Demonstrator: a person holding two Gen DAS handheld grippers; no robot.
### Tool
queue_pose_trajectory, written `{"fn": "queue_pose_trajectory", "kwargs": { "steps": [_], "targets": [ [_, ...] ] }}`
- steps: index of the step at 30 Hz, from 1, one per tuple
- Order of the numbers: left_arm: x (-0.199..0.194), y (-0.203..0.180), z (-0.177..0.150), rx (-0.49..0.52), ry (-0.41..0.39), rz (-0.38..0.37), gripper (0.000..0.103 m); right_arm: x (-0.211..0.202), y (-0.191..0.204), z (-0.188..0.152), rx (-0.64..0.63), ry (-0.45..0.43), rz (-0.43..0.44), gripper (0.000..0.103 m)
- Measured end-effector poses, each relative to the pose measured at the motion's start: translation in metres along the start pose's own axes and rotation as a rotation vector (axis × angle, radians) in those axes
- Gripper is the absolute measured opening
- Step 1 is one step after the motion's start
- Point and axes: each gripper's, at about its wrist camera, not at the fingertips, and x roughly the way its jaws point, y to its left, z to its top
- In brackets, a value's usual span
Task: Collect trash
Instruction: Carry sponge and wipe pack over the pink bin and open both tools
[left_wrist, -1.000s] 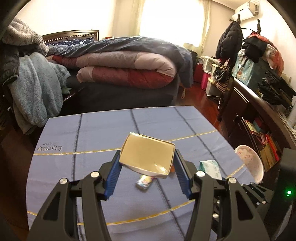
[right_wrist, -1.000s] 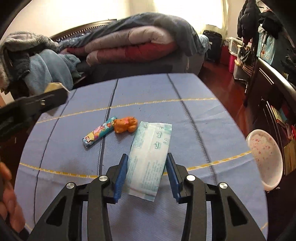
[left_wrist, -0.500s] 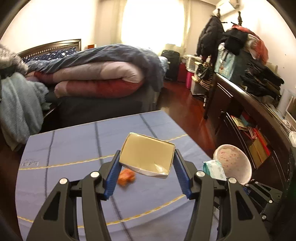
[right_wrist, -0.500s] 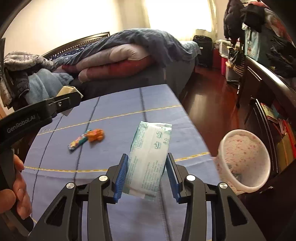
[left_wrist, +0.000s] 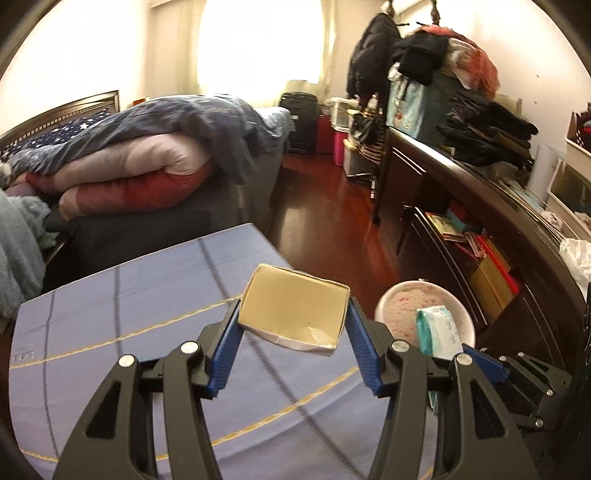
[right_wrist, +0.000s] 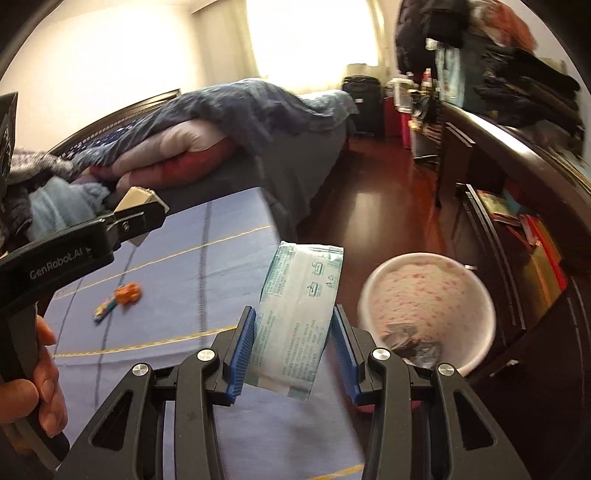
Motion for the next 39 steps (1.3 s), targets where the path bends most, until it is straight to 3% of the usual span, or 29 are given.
{"fn": "queue_pose_trajectory", "kwargs": {
  "steps": [14,20,29,39],
  "targets": [
    [0.050,-0.116,0.015,0.125,0.029,-0.117,0.056,-0.013,-0.114,0.000,0.149,-0.037,-0.114,0.042],
    [0.073,-0.157,0.019,0.166,0.046,-0.127,0.056,-0.011,-0.151,-0.004,0.201,-0.047,-0.134,0.042],
    [0.115,-0.192,0.013,0.184,0.098,-0.107,0.056,0.005,-0.187,-0.013,0.223,-0.049,-0.125,0.042],
    [0.151,-0.200,0.010,0.150,0.157,-0.103,0.057,0.046,-0.205,-0.019,0.215,0.008,-0.096,0.042]
  ]
}}
